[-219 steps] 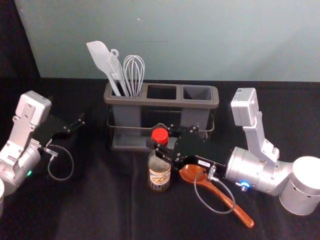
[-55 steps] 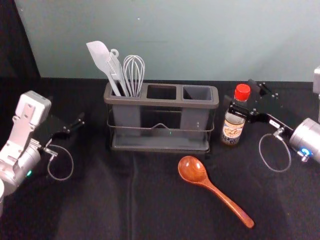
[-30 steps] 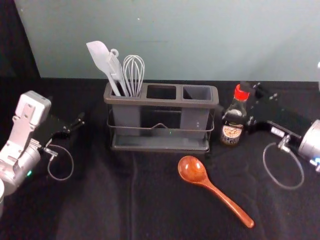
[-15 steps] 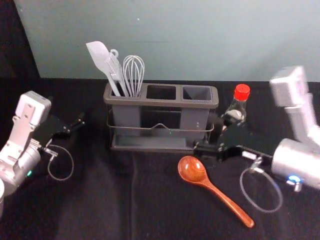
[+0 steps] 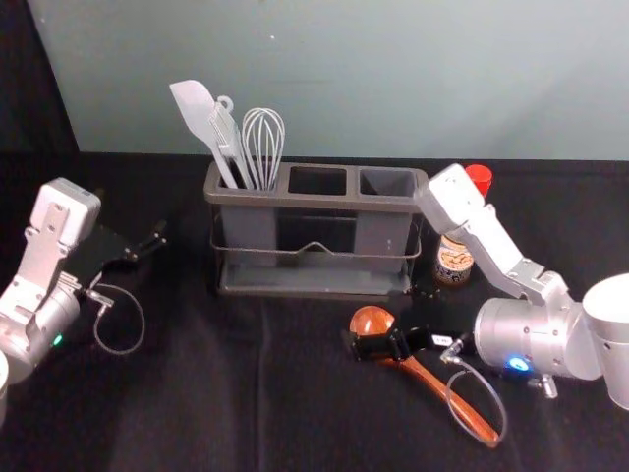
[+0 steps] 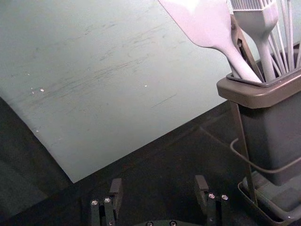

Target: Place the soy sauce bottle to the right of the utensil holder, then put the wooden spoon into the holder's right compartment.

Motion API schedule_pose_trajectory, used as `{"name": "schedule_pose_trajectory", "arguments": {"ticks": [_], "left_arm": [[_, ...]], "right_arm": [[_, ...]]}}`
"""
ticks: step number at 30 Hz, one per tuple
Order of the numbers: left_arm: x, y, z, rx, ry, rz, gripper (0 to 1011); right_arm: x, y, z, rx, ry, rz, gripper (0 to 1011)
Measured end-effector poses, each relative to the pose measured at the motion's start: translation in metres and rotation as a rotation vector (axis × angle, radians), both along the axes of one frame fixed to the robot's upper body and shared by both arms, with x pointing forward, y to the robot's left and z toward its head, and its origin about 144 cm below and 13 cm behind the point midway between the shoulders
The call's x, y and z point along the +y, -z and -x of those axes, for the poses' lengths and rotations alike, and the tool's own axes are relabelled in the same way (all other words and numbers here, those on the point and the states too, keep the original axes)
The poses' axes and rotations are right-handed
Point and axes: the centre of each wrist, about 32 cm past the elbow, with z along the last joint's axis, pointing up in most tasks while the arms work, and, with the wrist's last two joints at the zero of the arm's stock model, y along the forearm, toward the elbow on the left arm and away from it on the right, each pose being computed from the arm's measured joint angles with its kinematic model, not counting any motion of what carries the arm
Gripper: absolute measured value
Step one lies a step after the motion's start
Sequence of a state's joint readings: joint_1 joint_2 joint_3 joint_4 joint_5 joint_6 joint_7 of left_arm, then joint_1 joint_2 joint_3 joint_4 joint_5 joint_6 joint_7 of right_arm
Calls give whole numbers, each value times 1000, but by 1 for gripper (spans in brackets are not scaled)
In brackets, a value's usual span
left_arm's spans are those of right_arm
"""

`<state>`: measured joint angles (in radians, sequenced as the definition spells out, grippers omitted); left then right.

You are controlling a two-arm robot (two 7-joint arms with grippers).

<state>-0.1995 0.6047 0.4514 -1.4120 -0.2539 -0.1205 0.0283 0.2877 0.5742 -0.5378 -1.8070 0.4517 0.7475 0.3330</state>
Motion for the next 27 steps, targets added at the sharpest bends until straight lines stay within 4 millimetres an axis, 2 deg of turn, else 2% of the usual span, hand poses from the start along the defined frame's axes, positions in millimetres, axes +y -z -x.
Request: {"name": "schedule_pose_trajectory", "arguments": {"ticks": [27], "left_arm": [[0, 0, 0, 0, 0, 0, 1005]], "right_arm": [[0, 23, -20, 24, -1, 114, 1004]]}}
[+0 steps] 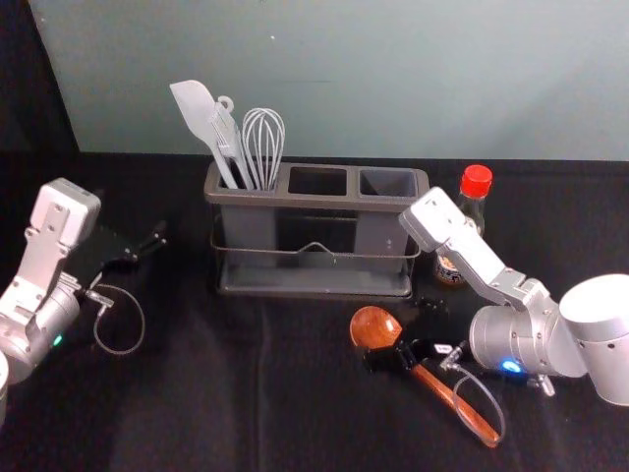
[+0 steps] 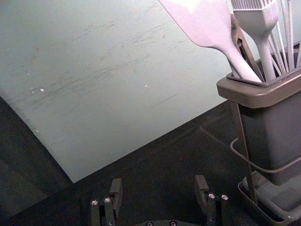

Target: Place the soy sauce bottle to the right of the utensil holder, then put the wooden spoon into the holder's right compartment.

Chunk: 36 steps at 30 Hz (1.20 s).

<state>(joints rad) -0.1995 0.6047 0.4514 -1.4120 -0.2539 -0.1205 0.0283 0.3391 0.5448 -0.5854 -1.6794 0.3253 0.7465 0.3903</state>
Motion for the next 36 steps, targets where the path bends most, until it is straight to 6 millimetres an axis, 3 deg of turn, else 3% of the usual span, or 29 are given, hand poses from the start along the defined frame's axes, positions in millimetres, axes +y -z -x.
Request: {"name": "schedule_pose_trajectory", "arguments": {"ticks": [36], "left_arm": [[0, 0, 0, 0, 0, 0, 1005]], "right_arm": [[7, 14, -8, -6, -11, 4, 1004]]}}
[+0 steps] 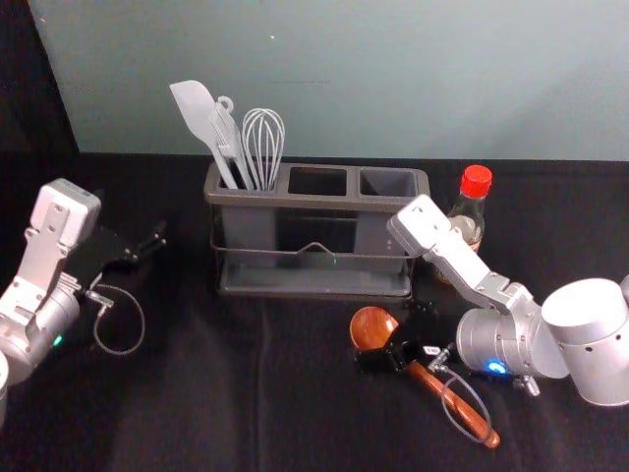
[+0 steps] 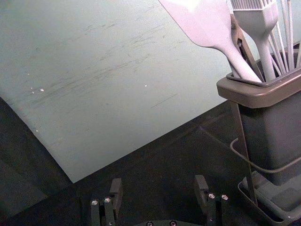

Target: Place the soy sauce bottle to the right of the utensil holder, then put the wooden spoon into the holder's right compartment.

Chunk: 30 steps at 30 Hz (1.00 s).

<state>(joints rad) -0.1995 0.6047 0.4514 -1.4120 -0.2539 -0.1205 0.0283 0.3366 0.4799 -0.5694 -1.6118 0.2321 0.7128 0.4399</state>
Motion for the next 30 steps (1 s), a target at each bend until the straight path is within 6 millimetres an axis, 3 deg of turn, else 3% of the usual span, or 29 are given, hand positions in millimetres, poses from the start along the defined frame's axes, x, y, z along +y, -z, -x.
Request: {"name": "schedule_pose_trajectory", "arguments": {"ticks": [30], "left_arm": [[0, 0, 0, 0, 0, 0, 1005]], "right_arm": [[5, 7, -4, -21, -3, 23, 1004]]}}
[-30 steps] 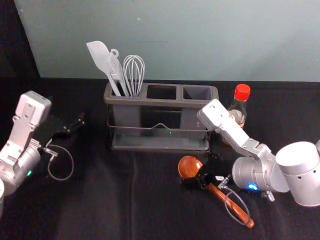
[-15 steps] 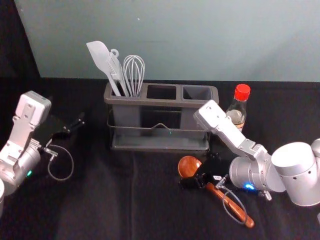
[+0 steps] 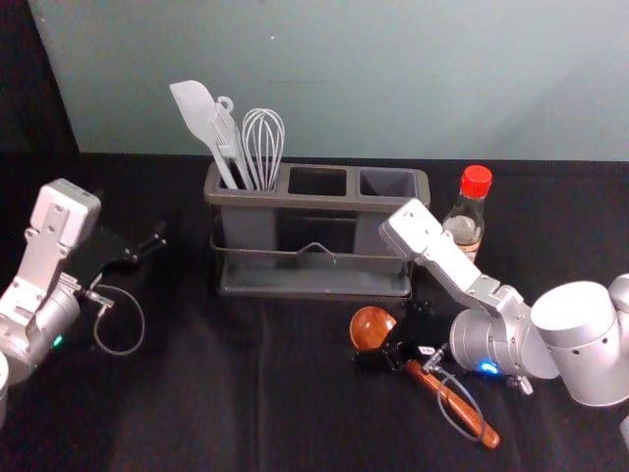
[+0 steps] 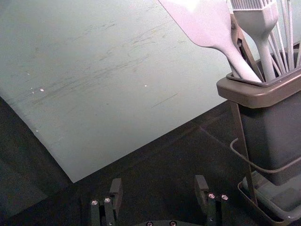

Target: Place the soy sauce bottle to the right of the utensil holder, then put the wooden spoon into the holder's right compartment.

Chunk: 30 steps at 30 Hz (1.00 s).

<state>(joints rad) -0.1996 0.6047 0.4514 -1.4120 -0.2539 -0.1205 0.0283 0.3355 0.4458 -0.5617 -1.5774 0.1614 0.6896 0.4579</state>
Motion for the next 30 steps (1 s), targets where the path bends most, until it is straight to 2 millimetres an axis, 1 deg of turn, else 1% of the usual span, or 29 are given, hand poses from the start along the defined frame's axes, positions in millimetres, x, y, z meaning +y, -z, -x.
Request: {"name": "schedule_pose_trajectory", "arguments": {"ticks": [15, 19, 22, 24, 30], "left_arm": [[0, 0, 0, 0, 0, 0, 1005], [0, 0, 0, 0, 0, 0, 1005], [0, 0, 0, 0, 0, 0, 1005], [0, 0, 0, 0, 0, 0, 1005], [0, 0, 0, 0, 0, 0, 1005]], "right_arm": [[0, 0, 0, 0, -1, 0, 1004], [0, 0, 0, 1, -2, 0, 937], [0, -1, 0, 1, -2, 0, 865], [0, -1, 0, 1, -1, 0, 840], [0, -1, 0, 1, -1, 0, 840]]}}
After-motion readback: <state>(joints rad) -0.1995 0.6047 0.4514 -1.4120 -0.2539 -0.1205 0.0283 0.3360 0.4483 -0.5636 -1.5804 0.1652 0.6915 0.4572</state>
